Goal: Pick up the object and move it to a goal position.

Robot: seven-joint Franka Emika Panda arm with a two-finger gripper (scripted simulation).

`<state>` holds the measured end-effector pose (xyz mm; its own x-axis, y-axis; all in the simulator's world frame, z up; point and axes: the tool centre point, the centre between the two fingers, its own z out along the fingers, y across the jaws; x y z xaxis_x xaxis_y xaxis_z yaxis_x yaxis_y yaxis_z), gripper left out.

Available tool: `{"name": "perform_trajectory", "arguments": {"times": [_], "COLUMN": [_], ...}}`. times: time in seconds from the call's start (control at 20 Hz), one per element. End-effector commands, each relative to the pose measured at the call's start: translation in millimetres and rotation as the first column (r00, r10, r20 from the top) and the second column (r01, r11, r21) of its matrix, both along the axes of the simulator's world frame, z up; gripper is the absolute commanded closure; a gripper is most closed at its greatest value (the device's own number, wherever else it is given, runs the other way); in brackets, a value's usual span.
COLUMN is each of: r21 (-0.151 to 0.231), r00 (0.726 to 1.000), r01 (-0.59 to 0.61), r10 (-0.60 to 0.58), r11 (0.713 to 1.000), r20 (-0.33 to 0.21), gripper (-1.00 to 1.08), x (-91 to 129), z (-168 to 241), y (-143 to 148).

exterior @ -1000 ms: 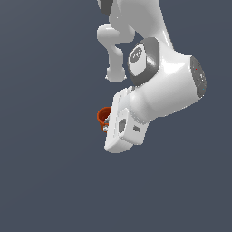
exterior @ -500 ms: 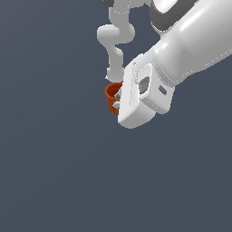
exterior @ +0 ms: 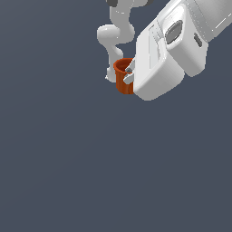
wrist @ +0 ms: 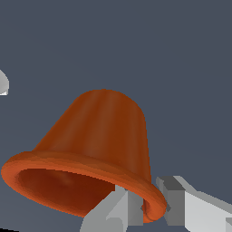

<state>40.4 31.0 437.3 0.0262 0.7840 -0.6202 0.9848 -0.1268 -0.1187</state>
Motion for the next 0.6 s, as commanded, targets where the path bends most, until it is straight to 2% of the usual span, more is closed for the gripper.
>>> {"name": "perform_trajectory", "arguments": {"times": [0.0,0.55], "r21": [-0.001,-0.003], "r00": [1.0,1.0], "r01": [0.001,0.001], "r10": [-0.001,-0.001], "r11": [1.0,1.0], "r20": [0.0,0.001], "gripper": [1.08,1.08], "x": [-1.8,-2.8], "z": [11.5,26.5], "y": [3.7,9.1]}}
